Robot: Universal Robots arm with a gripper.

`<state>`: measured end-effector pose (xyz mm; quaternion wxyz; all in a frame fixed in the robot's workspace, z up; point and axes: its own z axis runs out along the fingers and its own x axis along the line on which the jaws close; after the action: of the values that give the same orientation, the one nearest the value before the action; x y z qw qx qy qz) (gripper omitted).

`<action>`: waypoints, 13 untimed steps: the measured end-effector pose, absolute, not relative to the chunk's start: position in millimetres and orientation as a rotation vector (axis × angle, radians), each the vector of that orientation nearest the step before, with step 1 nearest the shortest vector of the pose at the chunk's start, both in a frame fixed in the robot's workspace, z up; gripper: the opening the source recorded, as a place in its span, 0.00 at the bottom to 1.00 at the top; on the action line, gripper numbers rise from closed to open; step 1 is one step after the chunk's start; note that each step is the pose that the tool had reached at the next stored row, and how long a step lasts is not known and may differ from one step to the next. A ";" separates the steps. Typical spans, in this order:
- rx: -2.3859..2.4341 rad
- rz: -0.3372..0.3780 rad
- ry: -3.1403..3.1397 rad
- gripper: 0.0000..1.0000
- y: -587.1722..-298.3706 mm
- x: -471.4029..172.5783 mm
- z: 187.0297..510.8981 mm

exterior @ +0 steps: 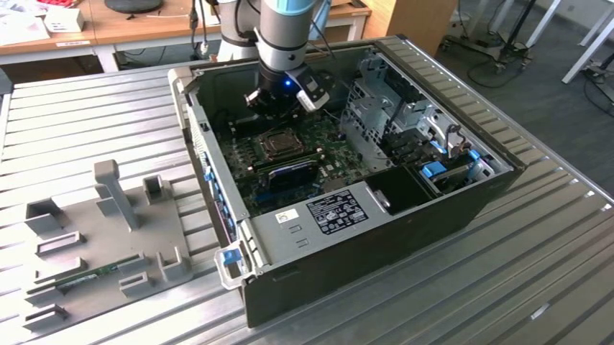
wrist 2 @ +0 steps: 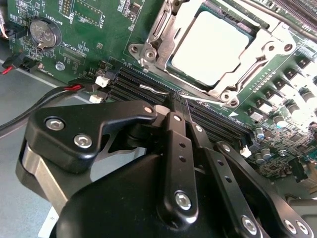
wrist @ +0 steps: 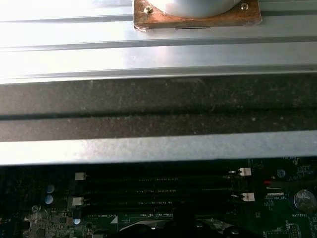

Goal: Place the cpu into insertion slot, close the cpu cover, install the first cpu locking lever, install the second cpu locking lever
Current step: 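Install the first cpu locking lever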

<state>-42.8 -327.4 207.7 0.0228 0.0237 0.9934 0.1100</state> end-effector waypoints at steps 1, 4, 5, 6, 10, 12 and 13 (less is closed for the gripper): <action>0.075 0.338 3.076 0.10 -327.4 -42.9 207.6; 0.081 0.332 3.077 0.10 -327.4 -42.9 207.4; 0.082 0.332 3.077 0.10 -327.4 -42.9 207.4; 0.082 0.332 3.077 0.10 -327.4 -42.9 207.4; 0.083 0.332 3.079 0.10 -327.3 -42.8 207.4; 0.085 0.333 3.090 0.10 -327.3 -42.8 207.4; 0.085 0.333 3.090 0.10 -327.4 -42.9 207.4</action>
<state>-42.9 -327.4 207.4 0.0161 0.0273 0.9938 0.1070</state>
